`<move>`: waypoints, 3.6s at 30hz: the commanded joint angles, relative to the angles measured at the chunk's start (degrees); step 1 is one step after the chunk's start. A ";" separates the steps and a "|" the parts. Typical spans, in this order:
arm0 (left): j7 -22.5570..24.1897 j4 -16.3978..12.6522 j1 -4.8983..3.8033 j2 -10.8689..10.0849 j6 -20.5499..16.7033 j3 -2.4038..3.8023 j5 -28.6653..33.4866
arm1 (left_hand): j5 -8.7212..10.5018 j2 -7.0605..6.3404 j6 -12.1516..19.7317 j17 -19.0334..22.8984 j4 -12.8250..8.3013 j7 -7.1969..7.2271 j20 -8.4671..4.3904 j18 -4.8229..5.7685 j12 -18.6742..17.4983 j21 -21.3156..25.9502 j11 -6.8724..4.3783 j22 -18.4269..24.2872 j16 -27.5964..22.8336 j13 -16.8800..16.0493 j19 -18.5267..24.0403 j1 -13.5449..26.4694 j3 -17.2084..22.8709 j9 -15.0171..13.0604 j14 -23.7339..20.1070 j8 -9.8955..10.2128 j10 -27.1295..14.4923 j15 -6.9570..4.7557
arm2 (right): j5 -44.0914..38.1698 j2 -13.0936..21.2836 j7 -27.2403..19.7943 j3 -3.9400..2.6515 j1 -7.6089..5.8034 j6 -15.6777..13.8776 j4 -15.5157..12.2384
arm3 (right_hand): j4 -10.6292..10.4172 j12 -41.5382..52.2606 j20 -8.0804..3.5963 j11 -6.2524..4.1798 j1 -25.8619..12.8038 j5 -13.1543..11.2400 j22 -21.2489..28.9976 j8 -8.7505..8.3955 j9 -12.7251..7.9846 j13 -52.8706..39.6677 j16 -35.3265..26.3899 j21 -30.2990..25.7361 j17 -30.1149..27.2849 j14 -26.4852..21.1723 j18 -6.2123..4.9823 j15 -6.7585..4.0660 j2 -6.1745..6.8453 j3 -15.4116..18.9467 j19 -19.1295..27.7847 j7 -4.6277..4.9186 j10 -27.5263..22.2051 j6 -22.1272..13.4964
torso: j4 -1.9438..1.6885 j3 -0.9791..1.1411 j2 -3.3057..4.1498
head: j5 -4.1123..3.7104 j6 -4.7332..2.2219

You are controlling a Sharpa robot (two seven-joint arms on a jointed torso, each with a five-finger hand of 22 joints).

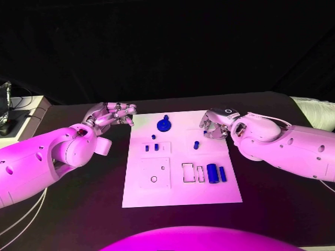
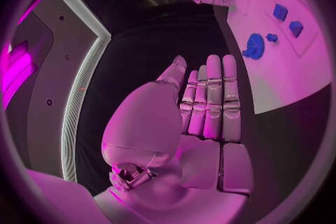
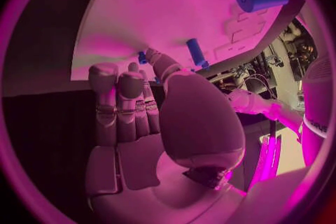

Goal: Assemble the parts on the task board

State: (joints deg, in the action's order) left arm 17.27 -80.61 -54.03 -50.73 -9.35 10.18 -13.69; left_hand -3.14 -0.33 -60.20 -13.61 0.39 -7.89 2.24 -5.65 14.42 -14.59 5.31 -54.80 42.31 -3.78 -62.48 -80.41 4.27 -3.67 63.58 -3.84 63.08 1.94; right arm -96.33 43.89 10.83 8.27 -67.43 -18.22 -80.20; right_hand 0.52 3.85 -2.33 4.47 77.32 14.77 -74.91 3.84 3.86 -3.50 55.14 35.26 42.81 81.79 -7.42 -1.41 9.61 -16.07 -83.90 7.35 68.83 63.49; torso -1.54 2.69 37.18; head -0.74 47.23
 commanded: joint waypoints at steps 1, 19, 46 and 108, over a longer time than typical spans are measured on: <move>1.01 -0.20 0.03 -0.04 0.54 0.07 0.07 | 0.01 0.26 -0.22 0.04 -0.08 -0.05 -0.08 0.22 -0.21 0.26 0.14 -0.03 -0.35 0.04 -0.44 -0.28 0.00 -0.05 0.41 0.10 0.03 0.03 | -2.37 -0.17 1.73 0.03 0.11 1.29 0.23 | -0.07 -0.22 0.30 0.06 -0.05 -1.16 -4.61 -0.31 -0.02 0.06 0.31 -0.28 -0.15 -0.05 -0.79 0.25 0.09 -1.71 -2.81 0.06 -0.42 0.69 | 0.03 0.07 -0.03 | -0.11 0.09; -0.34 0.06 0.03 0.05 -0.84 0.07 -3.28 | 0.02 0.65 0.24 0.15 -0.26 -0.34 -0.10 0.14 -0.35 0.43 0.21 -0.03 -0.69 0.04 -0.58 -0.81 0.09 -0.03 0.57 0.14 0.03 0.02 | -2.69 -0.85 1.42 0.08 0.66 4.55 0.38 | 1.14 -0.44 -0.42 -1.11 -1.42 -0.88 -4.70 -0.20 0.15 0.09 0.29 0.14 -0.66 0.03 -0.19 -0.51 -3.17 -7.63 -2.86 -1.49 2.48 5.69 | 0.06 0.12 0.00 | -0.22 0.15; -1.45 0.58 0.03 0.38 -1.29 0.07 -4.20 | 0.01 0.87 0.35 0.25 -1.23 -0.56 -0.24 0.05 -0.64 0.19 0.24 -0.79 -1.09 0.06 -0.47 -2.26 0.34 -0.04 0.69 0.13 0.23 -0.05 | -0.01 1.31 5.30 -0.37 0.23 -3.28 -2.55 | 5.47 -0.46 -0.98 -1.79 -1.85 -2.72 -5.14 -0.12 0.67 0.05 1.07 3.21 -0.67 0.08 0.23 -1.02 -5.54 -12.14 -2.84 -1.60 4.91 7.38 | 0.10 0.09 -0.09 | -0.15 0.30; -1.32 0.81 0.10 3.45 -1.45 0.05 -4.65 | 0.00 0.86 0.36 -0.14 -1.63 -0.54 -0.42 -0.20 -0.80 -0.39 0.09 -2.53 -0.94 0.05 -0.81 -2.32 0.58 -0.03 1.32 0.13 0.68 -0.27 | -5.77 -7.34 3.35 0.44 7.76 -0.99 -13.28 | 5.80 -0.46 -0.76 -1.64 -1.45 -1.73 -4.97 -0.13 0.70 0.05 1.47 3.22 -1.35 0.01 -0.25 -0.93 -5.61 -11.97 -2.50 -1.26 4.74 7.22 | 0.08 0.02 -0.23 | 7.16 2.77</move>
State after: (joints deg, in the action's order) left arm 15.59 -79.67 -53.95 -47.38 -11.21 10.18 -18.58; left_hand -3.14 0.67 -59.68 -13.70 -0.96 -8.41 1.83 -5.65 13.96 -14.92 5.32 -57.25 41.34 -3.76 -63.29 -82.47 4.68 -3.65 64.72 -3.84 63.50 1.64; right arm -100.10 36.63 13.24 8.69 -59.80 -21.03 -93.49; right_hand 6.01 3.19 -2.85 3.43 75.31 12.73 -74.91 3.52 4.47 -3.37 56.36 38.65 41.55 82.00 -6.99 -2.05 4.70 -28.05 -83.99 6.04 72.54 70.52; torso -1.51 2.71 36.93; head 6.34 50.00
